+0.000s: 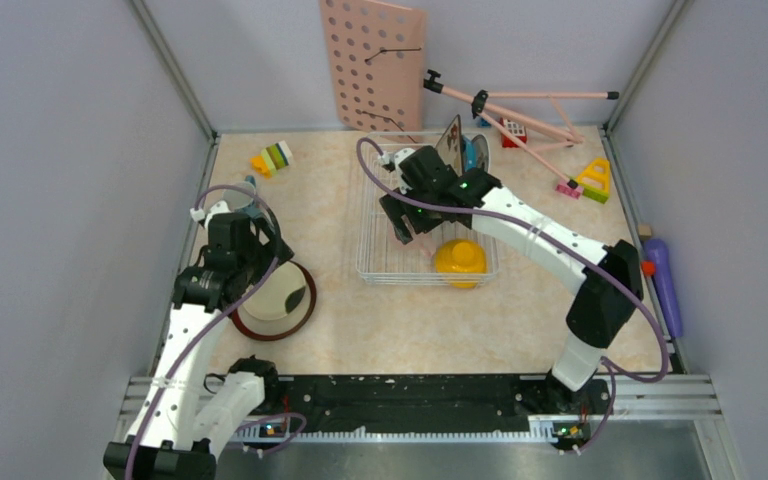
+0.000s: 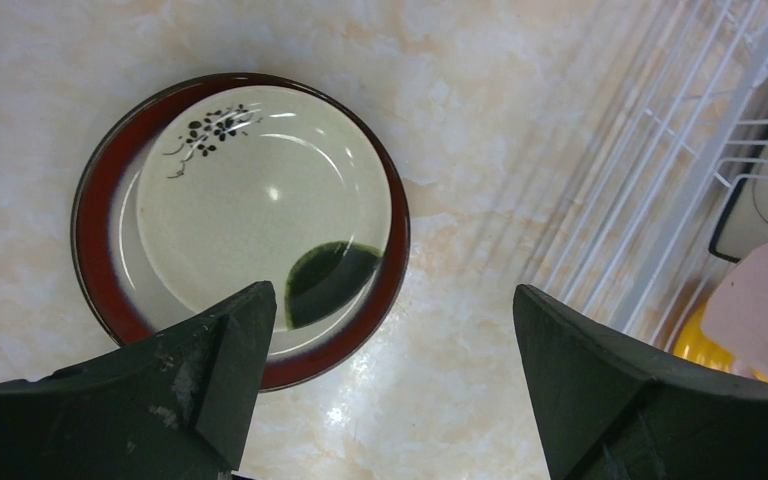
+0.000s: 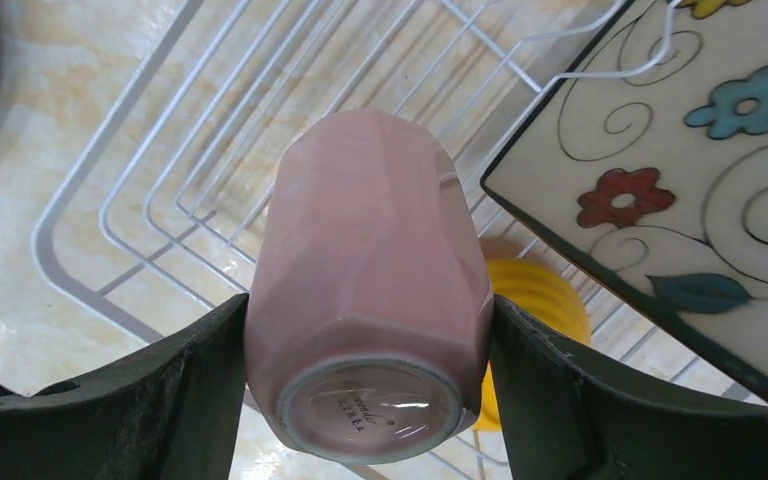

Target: Load the mixed dishes into the dish rack

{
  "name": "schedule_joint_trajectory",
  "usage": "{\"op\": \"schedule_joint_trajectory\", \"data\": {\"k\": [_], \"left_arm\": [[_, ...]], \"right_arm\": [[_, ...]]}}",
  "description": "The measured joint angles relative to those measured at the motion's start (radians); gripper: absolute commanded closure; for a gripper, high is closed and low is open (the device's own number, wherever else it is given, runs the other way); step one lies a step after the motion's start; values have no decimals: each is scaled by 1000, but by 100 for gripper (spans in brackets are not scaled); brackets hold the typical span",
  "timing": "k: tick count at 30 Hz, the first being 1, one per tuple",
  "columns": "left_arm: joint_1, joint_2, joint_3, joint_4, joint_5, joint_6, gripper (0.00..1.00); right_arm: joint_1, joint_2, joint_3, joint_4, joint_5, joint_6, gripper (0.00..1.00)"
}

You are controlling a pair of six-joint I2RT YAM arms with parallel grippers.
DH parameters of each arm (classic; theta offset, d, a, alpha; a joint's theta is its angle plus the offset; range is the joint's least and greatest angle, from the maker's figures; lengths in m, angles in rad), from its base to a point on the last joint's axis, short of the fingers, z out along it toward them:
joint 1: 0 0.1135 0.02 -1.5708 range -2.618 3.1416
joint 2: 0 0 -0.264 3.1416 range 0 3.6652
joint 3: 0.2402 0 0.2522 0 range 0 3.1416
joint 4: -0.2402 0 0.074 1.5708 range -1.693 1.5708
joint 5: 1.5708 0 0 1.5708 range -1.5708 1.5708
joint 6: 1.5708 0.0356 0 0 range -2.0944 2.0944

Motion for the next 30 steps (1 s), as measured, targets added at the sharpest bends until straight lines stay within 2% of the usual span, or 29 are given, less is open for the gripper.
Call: {"op": "schedule_joint_trajectory", "data": {"k": [5, 11, 13, 16, 21, 24, 25, 26, 30], "left_arm": [[0, -5, -51, -2, -41, -40, 9], [0, -3, -80, 2, -59, -87, 10], [0, -3, -90, 3, -61, -97, 10], [0, -1, -100, 1, -69, -109, 10], [0, 8, -100, 2, -101, -122, 10], [1, 10, -102, 2, -111, -126, 11], [1, 10, -104, 3, -113, -128, 11], [1, 10, -106, 3, -115, -129, 11], [1, 11, -117, 4, -115, -130, 10]], "right_arm": [[38, 86, 5, -30, 44, -29, 100], [45, 109, 5, -63, 84, -60, 100], [45, 109, 4, -62, 96, -64, 95], [45, 109, 3, -80, 92, -69, 80], [45, 111, 3, -126, 81, -70, 39], [45, 110, -10, -111, 75, -70, 29], [45, 110, -19, -101, 66, -68, 19], [45, 110, -27, -96, 60, -68, 4], [45, 98, -36, -82, 33, -61, 1]]}}
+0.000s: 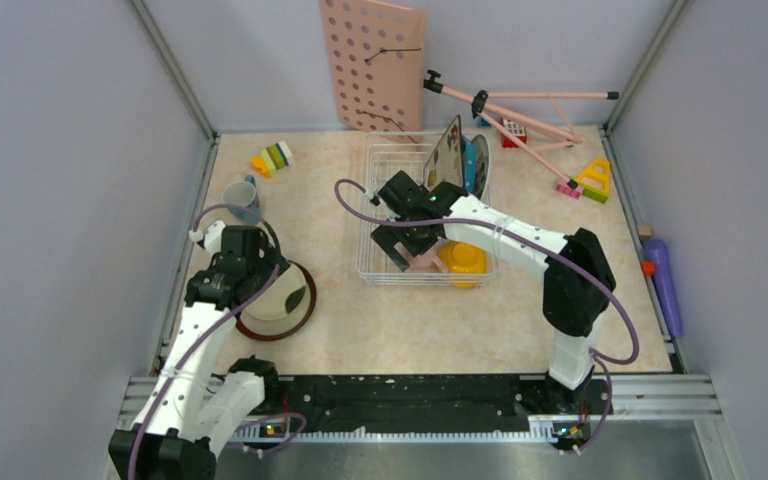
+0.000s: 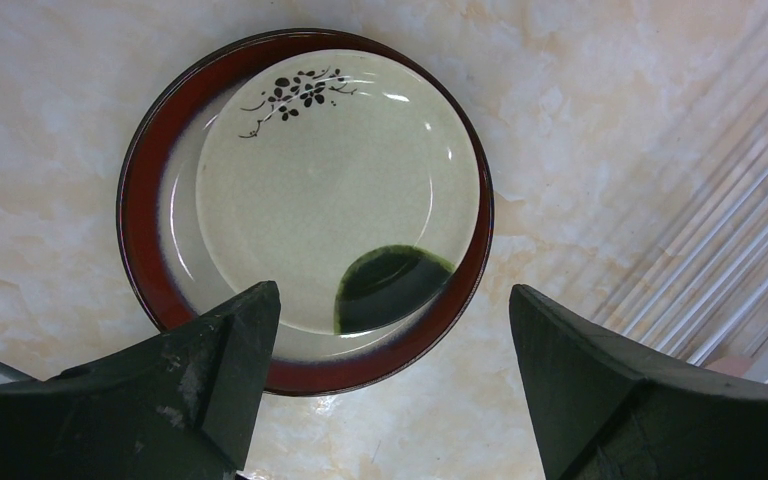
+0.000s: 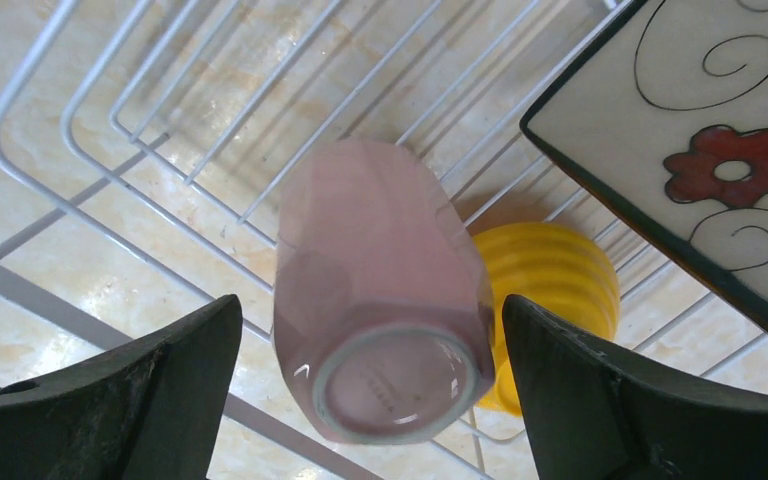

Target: Load the mixed dishes into the dish rack

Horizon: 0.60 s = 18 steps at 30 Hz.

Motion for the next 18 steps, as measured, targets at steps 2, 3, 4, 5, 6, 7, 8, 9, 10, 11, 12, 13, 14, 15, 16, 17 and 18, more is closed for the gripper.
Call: {"op": "schedule_joint_trajectory", "data": {"k": [2, 3, 4, 5, 6, 7, 8, 9, 10, 11, 12, 13, 14, 15, 16, 17, 18], "left_arm": [[0, 6, 0, 4, 0, 0, 10], [1, 10, 0, 7, 0, 0, 10], [1, 14, 0, 9, 1, 0, 10], [1, 16, 0, 11, 1, 0, 10], [2, 16, -1, 16, 3, 1, 11], [2, 16, -2, 21, 6, 3, 11], [3, 16, -2, 27, 13, 9, 13], [4, 16, -3, 36, 24, 16, 14], [4, 16, -7, 52, 37, 29, 15], [5, 16, -12, 66, 51, 38, 15], [5, 19, -18, 80, 64, 48, 15], [5, 28, -23, 90, 80, 58, 15], [5, 40, -24, 98, 89, 63, 15], [5, 64, -25, 107, 101, 66, 15], [5, 90, -25, 116, 109, 66, 15], [5, 113, -25, 122, 115, 66, 16], [5, 140, -25, 127, 126, 66, 16]], "right_arm": [[0, -14, 1, 10, -4, 1, 1], [0, -20, 2, 11, -4, 2, 1], [0, -28, 2, 13, -4, 2, 1], [0, -34, 2, 14, -4, 3, 1], [0, -40, 3, 14, -4, 3, 1], [0, -46, 4, 15, -4, 5, 1], [0, -50, 6, 13, -3, 8, 1], [0, -53, 9, 13, -3, 9, 1], [0, -64, 10, 18, -1, 12, 2], [0, -76, 10, 19, 1, 17, 4], [0, -89, 10, 22, 4, 21, 5], [0, -110, 10, 29, 7, 26, 6], [0, -125, 10, 36, 9, 29, 6], [0, -151, 8, 48, 11, 35, 7], [0, -180, 5, 61, 11, 42, 7], [0, -212, -2, 79, 10, 49, 8], [0, -245, -13, 99, 5, 56, 8]]}}
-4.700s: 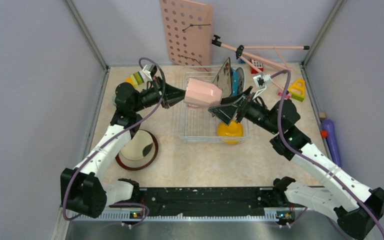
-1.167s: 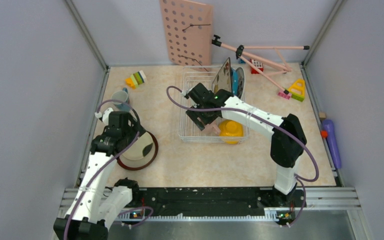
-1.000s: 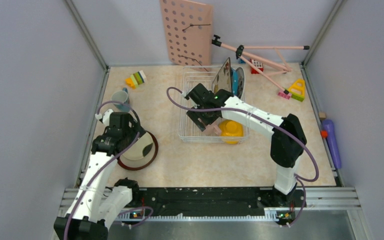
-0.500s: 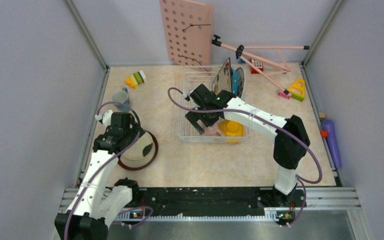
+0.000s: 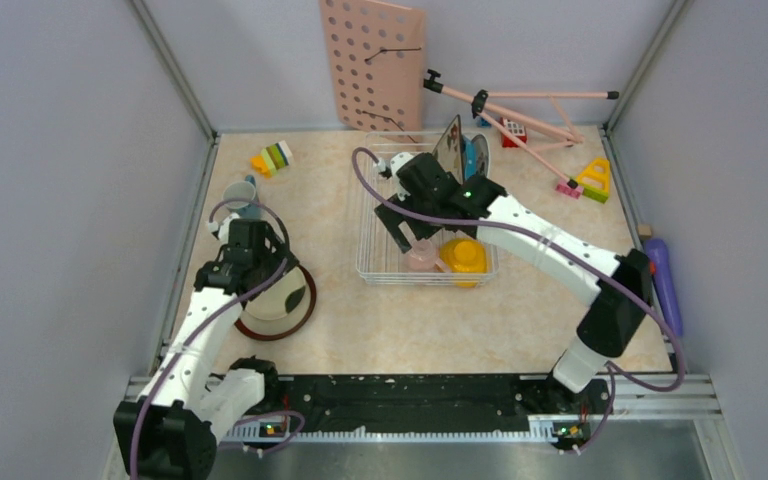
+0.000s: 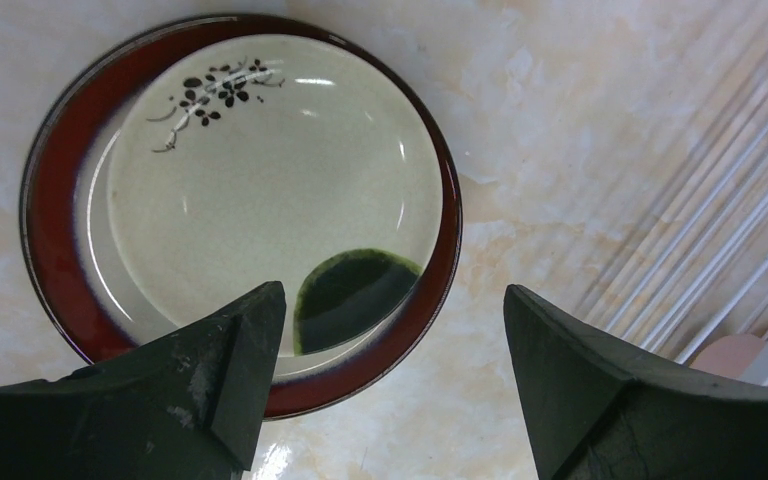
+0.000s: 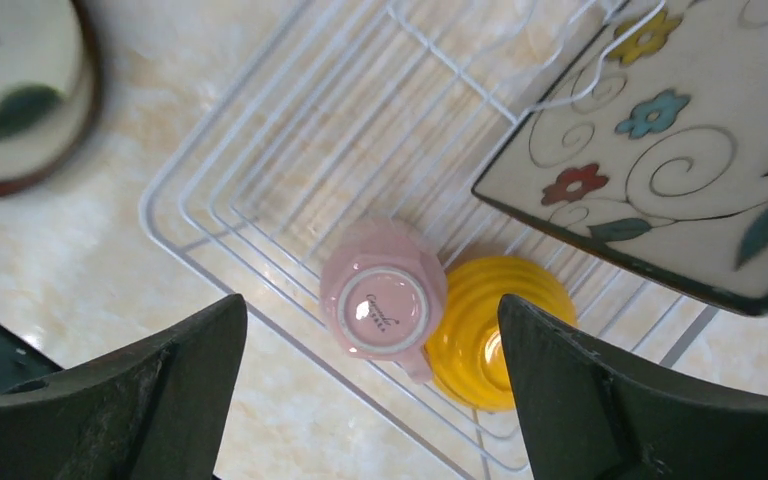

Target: Load the mixed dishes into the dish rack

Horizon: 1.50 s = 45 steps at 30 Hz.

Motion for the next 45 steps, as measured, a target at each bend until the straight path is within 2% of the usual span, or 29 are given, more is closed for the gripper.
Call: {"op": "schedule_joint_trajectory", "data": {"k": [3, 7, 10, 13, 15, 19, 23, 27, 30, 35, 45], "left_arm": [[-1, 91, 0, 10, 33, 0, 14], [-21, 130, -16, 39, 77, 20, 31], [-63, 82, -65, 84, 97, 44, 31], [-145, 69, -68, 69, 37, 49, 28], [-220, 114, -37, 29, -38, 47, 28], [-321, 238, 34, -37, -182, 16, 40], [-338, 296, 43, -91, -288, -2, 43], [-340, 352, 50, -114, -327, -3, 47], [-342, 411, 56, -110, -327, 6, 46], [-350, 467, 76, -115, -339, 23, 33], [-415, 417, 108, -159, -360, 31, 21]], "right_arm": [[0, -127, -53, 79, -47, 43, 12], [0, -240, -124, 177, -134, 115, 13], [0, -296, -186, 234, -171, 163, 13], [0, -317, -225, 254, -185, 184, 13], [0, -318, -236, 259, -191, 191, 13], [0, -319, -248, 278, -198, 200, 13], [0, -327, -267, 290, -205, 202, 13], [0, -333, -275, 290, -209, 201, 13], [0, -341, -275, 291, -216, 198, 13], [0, -346, -275, 296, -234, 193, 12], [0, -346, -275, 298, -246, 185, 13]]}}
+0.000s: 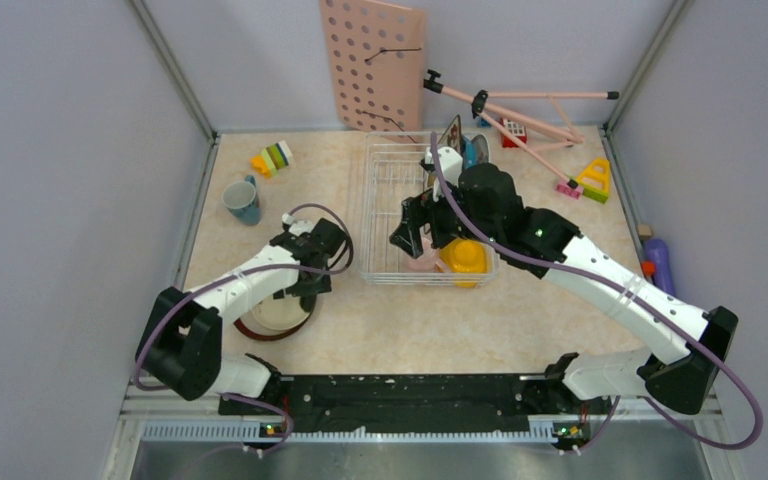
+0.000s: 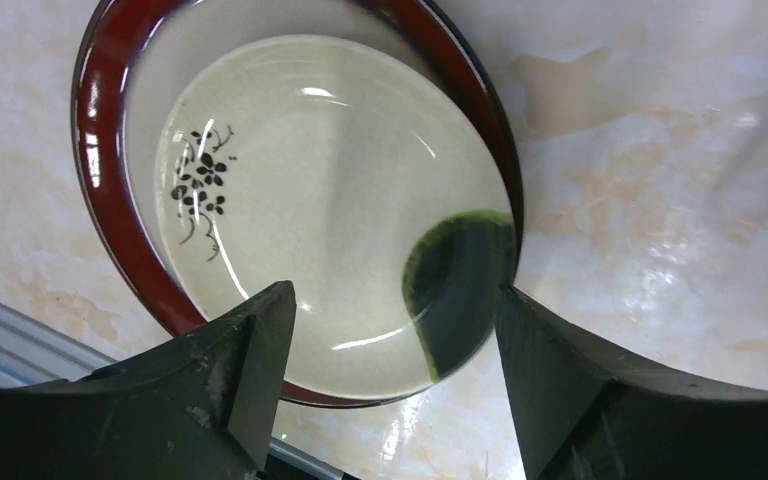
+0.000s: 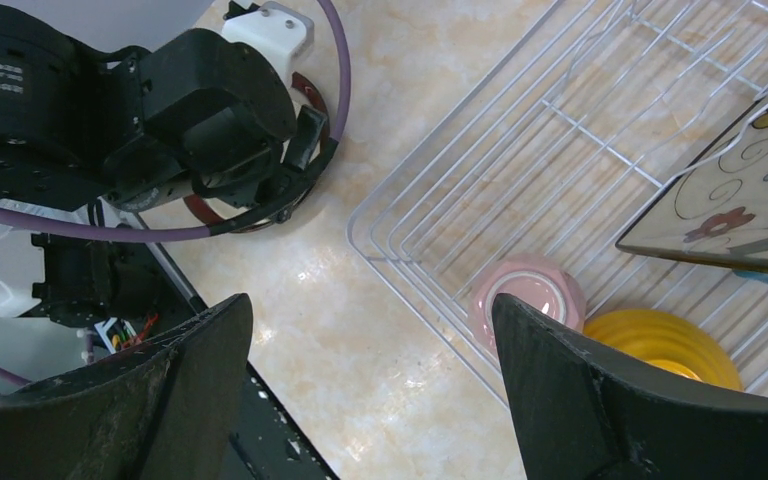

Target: Load the mixed dishes into the dish rack

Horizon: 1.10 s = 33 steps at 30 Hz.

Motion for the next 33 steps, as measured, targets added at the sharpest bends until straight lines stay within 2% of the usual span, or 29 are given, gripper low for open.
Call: {"op": "schedule_joint_trajectory", "data": {"k": [4, 9, 16, 19, 23, 26, 28, 33], "left_arm": [[-7, -55, -2, 15, 52, 23, 17], [-29, -99, -16, 38, 109, 47, 17], [-36, 3, -27, 56, 142, 57, 20], [-37, 64, -27, 51, 142, 43, 32], [-37, 67, -31, 61, 171, 39, 57], [-37, 47, -44, 72, 190, 49, 80], [-35, 23, -51, 72, 195, 54, 100], [-42, -33, -51, 59, 179, 65, 100]], "right_arm": [[0, 0, 0, 0, -4, -4, 12], [0, 0, 0, 0, -8, -5, 12], [0, 0, 0, 0, -22, -4, 12], [0, 0, 0, 0, -23, -4, 12], [0, 0, 0, 0, -22, -4, 13], [0, 0, 0, 0, -22, -4, 12], [0, -1, 0, 0, -22, -3, 12], [0, -5, 0, 0, -23, -3, 12]]}}
